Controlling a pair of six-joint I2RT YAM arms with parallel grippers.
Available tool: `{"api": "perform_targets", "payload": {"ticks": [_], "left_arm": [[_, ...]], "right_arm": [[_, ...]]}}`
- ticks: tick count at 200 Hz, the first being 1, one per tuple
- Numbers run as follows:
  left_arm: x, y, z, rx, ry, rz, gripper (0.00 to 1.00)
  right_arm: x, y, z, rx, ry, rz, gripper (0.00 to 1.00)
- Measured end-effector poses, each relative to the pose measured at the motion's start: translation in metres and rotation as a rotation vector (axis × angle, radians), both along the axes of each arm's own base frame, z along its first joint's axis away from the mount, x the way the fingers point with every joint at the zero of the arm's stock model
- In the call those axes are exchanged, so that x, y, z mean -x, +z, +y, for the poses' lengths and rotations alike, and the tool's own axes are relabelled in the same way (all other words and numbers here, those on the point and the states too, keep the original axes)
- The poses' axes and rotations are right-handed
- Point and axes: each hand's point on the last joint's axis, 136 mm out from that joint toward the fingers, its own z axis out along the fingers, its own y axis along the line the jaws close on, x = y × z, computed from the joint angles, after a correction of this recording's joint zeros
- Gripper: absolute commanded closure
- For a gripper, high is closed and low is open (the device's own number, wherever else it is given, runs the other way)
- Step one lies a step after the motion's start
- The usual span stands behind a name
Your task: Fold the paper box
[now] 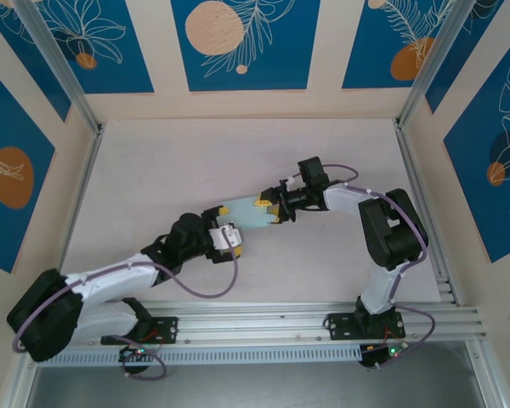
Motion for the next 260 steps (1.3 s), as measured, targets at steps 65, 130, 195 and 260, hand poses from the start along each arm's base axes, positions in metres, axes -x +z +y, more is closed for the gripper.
{"api": "perform_targets", "payload": {"ticks": [65,130,195,260], "left_arm": [[-0.025,-0.004,-0.001,-0.15,0.042,-0.029,0.37],[-0.022,0.004,-0.003,-0.192,0.033,0.045,0.63],[-0.016,0.023,0.004,-0.192,0.011,0.248,0.65],[-0.015,-0.015,0.0,-0.245,-0.044,0.511,0.65]], "right_arm": [[0.005,0.001,-0.006,-0.006,0.001,0.063,0.55],[0.012,-0.001,-0.009,-0.001,0.009,0.108,0.42],[0.002,0.011,-0.041,0.022,-0.035,0.017,0.31],[-0.007,0.054,-0.103,0.272,-0.154,-0.338,0.32]]}}
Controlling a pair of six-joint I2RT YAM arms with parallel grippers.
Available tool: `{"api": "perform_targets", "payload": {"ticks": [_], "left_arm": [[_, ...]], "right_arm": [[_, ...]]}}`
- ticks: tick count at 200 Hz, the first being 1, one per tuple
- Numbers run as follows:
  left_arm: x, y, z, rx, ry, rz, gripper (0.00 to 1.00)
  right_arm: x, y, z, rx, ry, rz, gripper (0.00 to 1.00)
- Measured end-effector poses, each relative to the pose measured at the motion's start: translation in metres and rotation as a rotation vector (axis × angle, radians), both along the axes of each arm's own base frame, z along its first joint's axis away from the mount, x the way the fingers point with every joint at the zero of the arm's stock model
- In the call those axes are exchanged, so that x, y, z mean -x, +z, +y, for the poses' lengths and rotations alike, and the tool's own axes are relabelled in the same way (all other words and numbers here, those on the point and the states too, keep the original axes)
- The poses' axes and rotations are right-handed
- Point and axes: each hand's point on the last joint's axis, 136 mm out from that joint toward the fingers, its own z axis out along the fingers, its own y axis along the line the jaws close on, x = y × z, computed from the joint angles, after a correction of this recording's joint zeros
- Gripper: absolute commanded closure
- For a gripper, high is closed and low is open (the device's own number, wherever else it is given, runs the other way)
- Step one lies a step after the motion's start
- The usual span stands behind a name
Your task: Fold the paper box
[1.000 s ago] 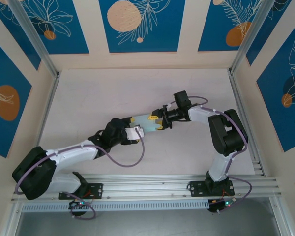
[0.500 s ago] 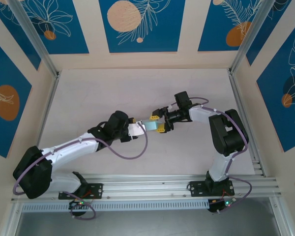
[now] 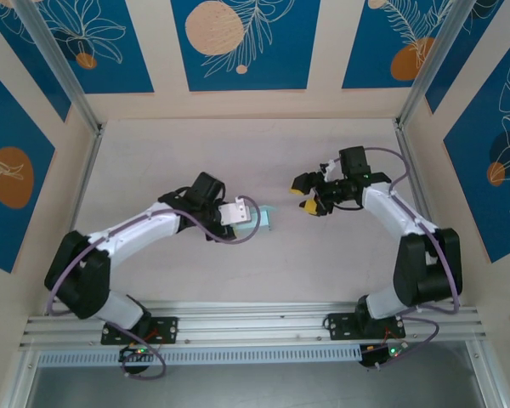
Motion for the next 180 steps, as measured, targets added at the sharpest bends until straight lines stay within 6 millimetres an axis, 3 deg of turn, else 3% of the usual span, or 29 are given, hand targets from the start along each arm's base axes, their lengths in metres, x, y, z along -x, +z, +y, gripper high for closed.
{"api": "perform_targets", "payload": {"ticks": [17,53,83,116,152,180], "left_arm": [[-0.003,-0.008,-0.005,-0.006,-0.019,0.073,0.62],[-0.027,-0.006,-0.016,-0.012,-0.038,0.135,0.58],[-0.026,-0.009,-0.015,-0.031,-0.049,0.157,0.52],[-0.024,-0.01,-0.014,-0.04,-0.061,0.16,0.38],[-0.023,-0.01,-0.013,-0.041,-0.06,0.163,0.37],[-0.022,-0.01,-0.013,-0.045,-0.061,0.165,0.38]], "right_arm": [[0.004,0.01,-0.004,0.065,0.013,-0.09,0.32],[0.017,0.023,0.006,0.194,0.105,-0.282,0.32],[0.026,0.028,0.016,0.292,0.192,-0.414,0.32],[0.019,0.019,0.012,0.38,0.228,-0.484,0.32],[0.013,0.0,0.024,0.418,0.309,-0.52,0.32],[0.013,-0.004,0.036,0.41,0.358,-0.549,0.32]]}}
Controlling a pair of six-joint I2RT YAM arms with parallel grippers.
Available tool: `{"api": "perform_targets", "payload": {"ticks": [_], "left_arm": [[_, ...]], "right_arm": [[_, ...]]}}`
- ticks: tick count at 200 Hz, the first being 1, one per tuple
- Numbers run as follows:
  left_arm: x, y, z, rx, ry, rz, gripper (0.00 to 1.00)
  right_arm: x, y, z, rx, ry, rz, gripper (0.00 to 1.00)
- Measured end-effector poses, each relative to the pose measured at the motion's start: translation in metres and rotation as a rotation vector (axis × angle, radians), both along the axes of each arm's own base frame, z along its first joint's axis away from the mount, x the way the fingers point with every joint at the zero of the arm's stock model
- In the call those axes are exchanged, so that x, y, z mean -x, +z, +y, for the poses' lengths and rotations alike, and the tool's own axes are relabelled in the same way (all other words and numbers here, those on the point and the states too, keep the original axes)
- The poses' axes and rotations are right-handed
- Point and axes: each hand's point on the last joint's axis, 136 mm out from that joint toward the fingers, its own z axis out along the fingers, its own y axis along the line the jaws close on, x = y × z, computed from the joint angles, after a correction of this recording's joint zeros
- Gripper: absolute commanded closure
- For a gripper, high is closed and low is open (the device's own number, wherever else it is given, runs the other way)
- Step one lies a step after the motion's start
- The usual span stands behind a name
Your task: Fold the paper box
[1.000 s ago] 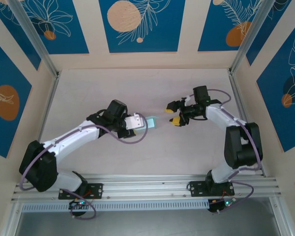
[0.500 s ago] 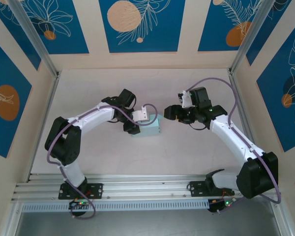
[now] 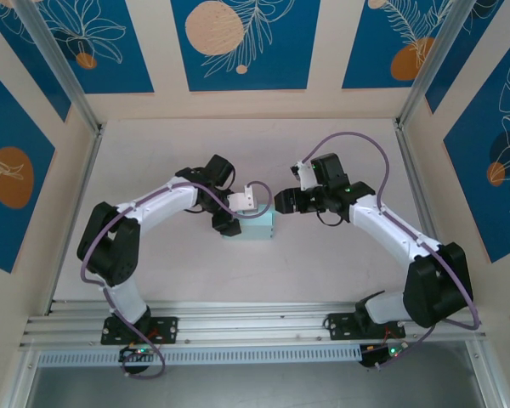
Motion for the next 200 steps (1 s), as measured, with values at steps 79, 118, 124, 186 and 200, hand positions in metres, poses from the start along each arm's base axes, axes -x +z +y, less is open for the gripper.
{"api": "perform_targets", "payload": {"ticks": [79,118,124,186,200], "left_arm": [[-0.004,-0.002,0.002,-0.013,0.015,-0.028,0.39],[-0.008,-0.004,0.003,-0.024,0.03,-0.047,0.4],[-0.009,-0.004,0.002,-0.025,0.037,-0.052,0.41],[-0.019,-0.003,0.003,-0.046,0.087,-0.134,0.42],[-0.021,-0.003,0.004,-0.048,0.098,-0.146,0.41]], "right_arm": [[0.008,-0.025,0.015,0.073,0.066,0.024,0.4],[0.003,-0.023,0.021,0.104,0.063,0.009,0.54],[0.003,-0.022,0.022,0.109,0.061,0.007,0.56],[0.006,-0.024,0.023,0.166,-0.032,0.033,0.71],[0.007,-0.024,0.023,0.169,-0.057,0.044,0.72]]}}
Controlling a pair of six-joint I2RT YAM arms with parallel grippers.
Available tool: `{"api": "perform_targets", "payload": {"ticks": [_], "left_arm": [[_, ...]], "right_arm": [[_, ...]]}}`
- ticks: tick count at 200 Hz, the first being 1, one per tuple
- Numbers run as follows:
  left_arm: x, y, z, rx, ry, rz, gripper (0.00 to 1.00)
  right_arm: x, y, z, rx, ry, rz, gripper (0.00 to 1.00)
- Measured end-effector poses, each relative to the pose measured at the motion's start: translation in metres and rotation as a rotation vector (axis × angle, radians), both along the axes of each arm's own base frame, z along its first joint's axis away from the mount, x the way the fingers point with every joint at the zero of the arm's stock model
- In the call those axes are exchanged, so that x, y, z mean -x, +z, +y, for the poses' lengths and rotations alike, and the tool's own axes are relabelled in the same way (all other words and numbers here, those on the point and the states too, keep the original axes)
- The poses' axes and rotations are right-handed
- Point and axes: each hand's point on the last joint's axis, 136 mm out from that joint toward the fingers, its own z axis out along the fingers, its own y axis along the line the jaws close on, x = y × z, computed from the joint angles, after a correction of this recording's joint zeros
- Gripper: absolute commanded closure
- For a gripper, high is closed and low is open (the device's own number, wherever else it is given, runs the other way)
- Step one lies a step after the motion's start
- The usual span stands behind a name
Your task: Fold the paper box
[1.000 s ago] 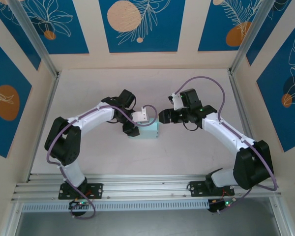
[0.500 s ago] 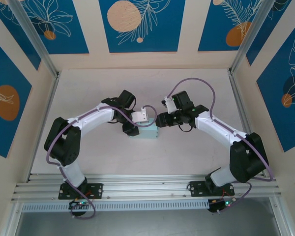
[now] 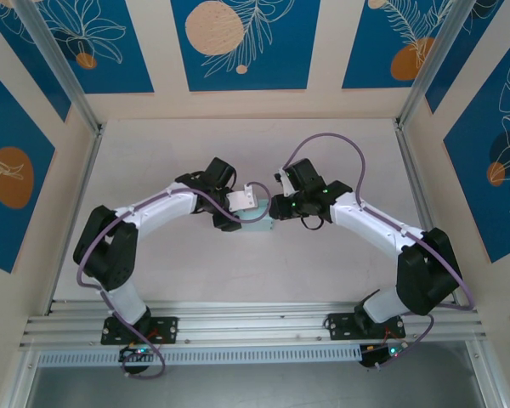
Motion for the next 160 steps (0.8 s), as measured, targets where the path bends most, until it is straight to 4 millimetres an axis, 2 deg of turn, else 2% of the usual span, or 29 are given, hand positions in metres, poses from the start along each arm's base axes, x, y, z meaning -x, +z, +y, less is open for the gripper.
{"api": "perform_targets", "payload": {"ticks": [27,58,110,128,149,160], "left_arm": [[-0.004,0.0,0.0,-0.002,0.016,-0.018,0.41],[-0.007,0.0,0.0,0.003,0.024,-0.03,0.41],[-0.007,-0.002,0.002,-0.007,0.027,-0.032,0.4],[-0.007,-0.002,0.002,-0.008,0.024,-0.033,0.4],[-0.007,-0.002,0.002,-0.01,0.018,-0.036,0.39],[-0.007,-0.002,0.002,-0.01,0.017,-0.036,0.39]], "right_arm": [[0.002,0.001,0.001,0.01,-0.035,0.011,0.74],[0.004,0.004,0.003,0.022,-0.059,0.012,0.69],[-0.006,0.016,0.002,0.037,-0.078,-0.022,0.69],[-0.01,0.018,0.002,0.052,-0.072,-0.035,0.63],[-0.016,0.021,-0.002,0.071,-0.046,-0.063,0.61],[-0.02,0.021,-0.006,0.076,-0.031,-0.073,0.55]]}}
